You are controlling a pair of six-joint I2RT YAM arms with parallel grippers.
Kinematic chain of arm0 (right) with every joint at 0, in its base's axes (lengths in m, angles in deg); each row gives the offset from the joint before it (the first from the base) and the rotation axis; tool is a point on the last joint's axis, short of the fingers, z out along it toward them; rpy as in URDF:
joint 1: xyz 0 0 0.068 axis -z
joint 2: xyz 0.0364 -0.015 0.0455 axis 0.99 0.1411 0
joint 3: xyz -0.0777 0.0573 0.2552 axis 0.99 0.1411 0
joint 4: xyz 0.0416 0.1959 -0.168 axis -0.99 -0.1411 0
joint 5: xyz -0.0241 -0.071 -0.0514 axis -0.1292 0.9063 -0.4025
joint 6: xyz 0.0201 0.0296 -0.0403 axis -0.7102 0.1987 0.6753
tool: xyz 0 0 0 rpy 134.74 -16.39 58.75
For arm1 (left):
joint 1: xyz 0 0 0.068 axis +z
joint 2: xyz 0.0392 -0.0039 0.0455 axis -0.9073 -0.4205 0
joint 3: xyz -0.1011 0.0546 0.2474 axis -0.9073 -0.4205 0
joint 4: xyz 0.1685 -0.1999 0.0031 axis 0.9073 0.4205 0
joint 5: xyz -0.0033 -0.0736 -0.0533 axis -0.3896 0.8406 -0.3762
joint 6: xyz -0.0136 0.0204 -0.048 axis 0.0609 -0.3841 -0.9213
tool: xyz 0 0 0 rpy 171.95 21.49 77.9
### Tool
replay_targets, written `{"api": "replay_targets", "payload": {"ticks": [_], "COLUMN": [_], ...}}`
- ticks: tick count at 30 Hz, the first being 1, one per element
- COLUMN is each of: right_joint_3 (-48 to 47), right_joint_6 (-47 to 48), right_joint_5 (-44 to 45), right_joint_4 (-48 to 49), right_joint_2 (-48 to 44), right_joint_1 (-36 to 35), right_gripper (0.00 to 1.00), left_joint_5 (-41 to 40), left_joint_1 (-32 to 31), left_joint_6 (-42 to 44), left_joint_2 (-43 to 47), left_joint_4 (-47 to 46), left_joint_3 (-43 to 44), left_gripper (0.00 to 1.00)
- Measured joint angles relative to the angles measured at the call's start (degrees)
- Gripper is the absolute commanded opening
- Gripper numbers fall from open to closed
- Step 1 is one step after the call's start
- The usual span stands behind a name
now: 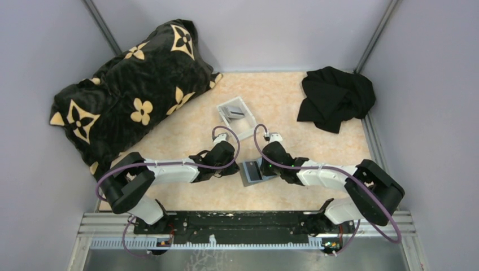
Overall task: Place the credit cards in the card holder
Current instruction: Insert the credit card into the card holder.
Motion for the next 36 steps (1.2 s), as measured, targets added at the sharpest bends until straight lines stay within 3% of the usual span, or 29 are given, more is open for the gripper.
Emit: {"api": "replay_targets", "payload": {"ticks": [22, 36], "right_joint_3": [-3.78, -1.81], "right_joint_6": [3.69, 2.19], "right_joint_5": [4.74, 0.79], "right_joint_4": [-1.49, 1.09], "right_joint_2": [4.52, 3.34], "right_joint_1": [-2.32, -2.34], "right_gripper": [0.03, 0.02], "left_joint_5": [0.0, 0.02], "left_joint_1": [0.0, 0.0], "left_joint_6": [0.07, 0.17], "left_joint_2": [-0.15, -0.26], "left_joint_4": [0.42, 0.57], "left_joint_3": [0.26, 0.42], "left_gripper": [0.05, 0.05]}}
